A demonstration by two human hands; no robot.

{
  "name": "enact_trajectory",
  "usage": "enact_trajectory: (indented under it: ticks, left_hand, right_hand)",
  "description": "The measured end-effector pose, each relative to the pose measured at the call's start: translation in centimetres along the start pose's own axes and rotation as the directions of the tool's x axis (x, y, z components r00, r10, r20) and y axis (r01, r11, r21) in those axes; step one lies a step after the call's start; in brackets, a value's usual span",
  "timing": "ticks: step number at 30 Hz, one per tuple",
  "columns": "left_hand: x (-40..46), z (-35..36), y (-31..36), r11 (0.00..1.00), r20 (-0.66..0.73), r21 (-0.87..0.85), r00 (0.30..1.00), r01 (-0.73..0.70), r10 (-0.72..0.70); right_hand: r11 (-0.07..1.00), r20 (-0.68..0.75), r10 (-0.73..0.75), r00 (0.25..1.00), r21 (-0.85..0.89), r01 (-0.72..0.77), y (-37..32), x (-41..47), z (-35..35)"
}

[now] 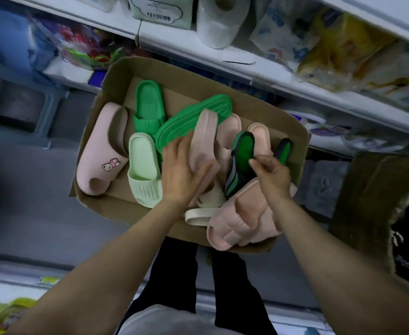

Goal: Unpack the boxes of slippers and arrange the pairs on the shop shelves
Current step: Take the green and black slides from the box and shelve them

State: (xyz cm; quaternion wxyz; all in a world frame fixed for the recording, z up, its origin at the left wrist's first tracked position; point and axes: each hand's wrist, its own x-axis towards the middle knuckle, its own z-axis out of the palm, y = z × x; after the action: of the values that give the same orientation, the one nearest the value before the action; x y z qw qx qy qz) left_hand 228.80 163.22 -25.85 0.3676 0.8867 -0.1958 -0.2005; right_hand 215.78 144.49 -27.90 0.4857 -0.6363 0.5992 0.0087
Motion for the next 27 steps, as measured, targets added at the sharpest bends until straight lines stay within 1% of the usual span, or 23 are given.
enact_trajectory:
  ticks: [1,2,3,4,5,6,7,8,11,13,17,19,21,22,25,27]
  left_hand:
    - [0.1,1.2,1.1,0.998,0.071,-0.063,0.997,-0.027,0.031]
    - [0.4,2.5,2.0,0.990,0.194,-0.142,0.981,0.017,0.011]
    - [0.6,3.9,2.7,0.973,0.341,-0.201,0.939,0.116,-0.042]
    - [0.7,5.3,3.2,0.952,0.472,-0.212,0.876,0.222,-0.099]
    - [0.8,6.7,3.2,0.940,0.570,-0.168,0.808,0.296,-0.152]
    - [0.9,7.9,3.1,0.940,0.637,-0.098,0.746,0.326,-0.192]
    - [0.8,8.9,2.8,0.943,0.670,-0.033,0.707,0.332,-0.226]
    - [0.7,9.7,2.4,0.940,0.675,0.007,0.691,0.342,-0.256]
    - [0.3,11.3,1.2,0.887,0.633,0.019,0.681,0.461,-0.368]
    - [0.1,12.0,0.8,0.857,0.610,-0.019,0.685,0.515,-0.398]
    - [0.2,12.7,1.7,0.768,0.585,-0.171,0.691,0.617,-0.425]
    - [0.5,13.2,2.4,0.740,0.565,-0.185,0.686,0.647,-0.458]
    - [0.9,13.8,2.8,0.749,0.505,-0.123,0.691,0.651,-0.517]
    - [1.1,13.9,3.0,0.737,0.467,-0.123,0.694,0.665,-0.548]
    - [1.1,13.9,3.5,0.693,0.418,-0.270,0.730,0.669,-0.542]
    - [1.0,13.5,3.8,0.685,0.397,-0.389,0.783,0.616,-0.478]
  right_hand:
    - [1.000,-0.039,-0.003,0.999,-0.031,0.002,0.6,0.5,-1.1]
    - [0.997,-0.055,0.001,0.998,-0.072,-0.005,1.0,0.9,-2.1]
    - [0.992,-0.059,0.008,0.998,-0.125,-0.015,1.4,1.3,-3.0]
    - [0.982,-0.048,0.021,0.999,-0.188,-0.029,1.8,1.6,-3.8]
    - [0.970,-0.020,0.039,0.999,-0.241,-0.043,2.4,2.1,-4.5]
    - [0.958,0.017,0.078,0.997,-0.279,-0.070,2.9,2.6,-5.1]
    - [0.945,0.053,0.115,0.992,-0.313,-0.093,3.5,3.1,-5.7]
    - [0.931,0.086,0.147,0.985,-0.347,-0.108,3.9,3.5,-6.1]
    - [0.921,0.154,0.184,0.971,-0.372,-0.116,5.1,4.6,-6.8]
    - [0.920,0.177,0.181,0.967,-0.378,-0.103,5.3,5.0,-7.1]
    - [0.902,0.164,0.124,0.979,-0.429,-0.042,5.6,5.7,-7.0]
    - [0.908,0.146,0.098,0.984,-0.419,-0.028,5.8,5.8,-6.7]
    - [0.922,0.113,0.067,0.991,-0.386,-0.019,6.2,5.7,-6.4]
    - [0.934,0.094,0.049,0.994,-0.357,-0.012,6.3,5.6,-6.3]
    - [0.976,0.044,-0.017,0.999,-0.218,0.026,6.4,5.5,-6.4]
    - [0.989,0.008,-0.069,0.998,-0.129,0.069,5.4,5.3,-6.9]
